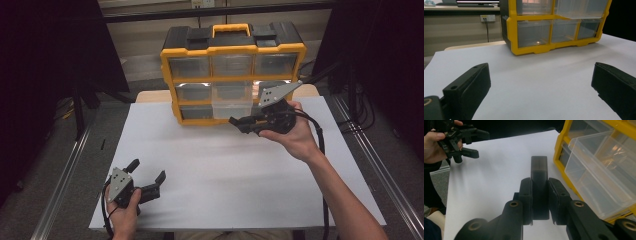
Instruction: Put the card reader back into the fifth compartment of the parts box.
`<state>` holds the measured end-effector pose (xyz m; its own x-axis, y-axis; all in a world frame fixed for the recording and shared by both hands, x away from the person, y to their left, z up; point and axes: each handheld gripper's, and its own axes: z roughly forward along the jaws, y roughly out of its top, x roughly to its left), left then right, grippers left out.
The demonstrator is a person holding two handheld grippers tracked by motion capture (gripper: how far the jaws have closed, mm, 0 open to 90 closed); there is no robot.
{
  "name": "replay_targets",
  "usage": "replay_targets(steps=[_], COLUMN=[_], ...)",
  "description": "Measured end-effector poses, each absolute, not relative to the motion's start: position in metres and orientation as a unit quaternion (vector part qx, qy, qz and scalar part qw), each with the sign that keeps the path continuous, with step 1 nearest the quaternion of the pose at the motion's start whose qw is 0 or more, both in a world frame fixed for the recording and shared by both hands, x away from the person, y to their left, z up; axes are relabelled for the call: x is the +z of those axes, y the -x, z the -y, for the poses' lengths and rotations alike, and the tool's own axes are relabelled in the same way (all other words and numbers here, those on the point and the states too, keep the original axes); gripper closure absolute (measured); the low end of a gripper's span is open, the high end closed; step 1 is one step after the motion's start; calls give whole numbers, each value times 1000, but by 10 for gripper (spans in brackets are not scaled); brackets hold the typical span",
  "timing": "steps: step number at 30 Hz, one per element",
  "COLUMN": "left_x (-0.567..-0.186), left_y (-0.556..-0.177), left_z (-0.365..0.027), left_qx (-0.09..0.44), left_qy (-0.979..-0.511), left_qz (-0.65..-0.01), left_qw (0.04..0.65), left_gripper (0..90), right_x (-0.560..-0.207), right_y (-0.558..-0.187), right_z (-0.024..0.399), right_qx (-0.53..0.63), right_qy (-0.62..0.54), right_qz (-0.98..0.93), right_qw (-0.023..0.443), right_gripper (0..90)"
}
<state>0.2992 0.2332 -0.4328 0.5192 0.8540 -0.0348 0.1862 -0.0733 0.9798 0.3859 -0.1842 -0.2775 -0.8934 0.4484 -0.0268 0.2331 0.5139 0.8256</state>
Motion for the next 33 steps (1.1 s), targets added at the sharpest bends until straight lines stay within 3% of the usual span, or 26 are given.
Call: replay_targets(steps=[33], left_x=[-433], left_y=[-299], left_z=[-235], left_qx=[299], left_qy=[-667], left_qz=[-390], left_qw=[559], left_gripper=[25], right_x=[-236], right_y=[-414], right_z=[183], right_qx=[438], right_qy=[-207], right_qz=[-862], right_qw=[151], right_gripper=[741])
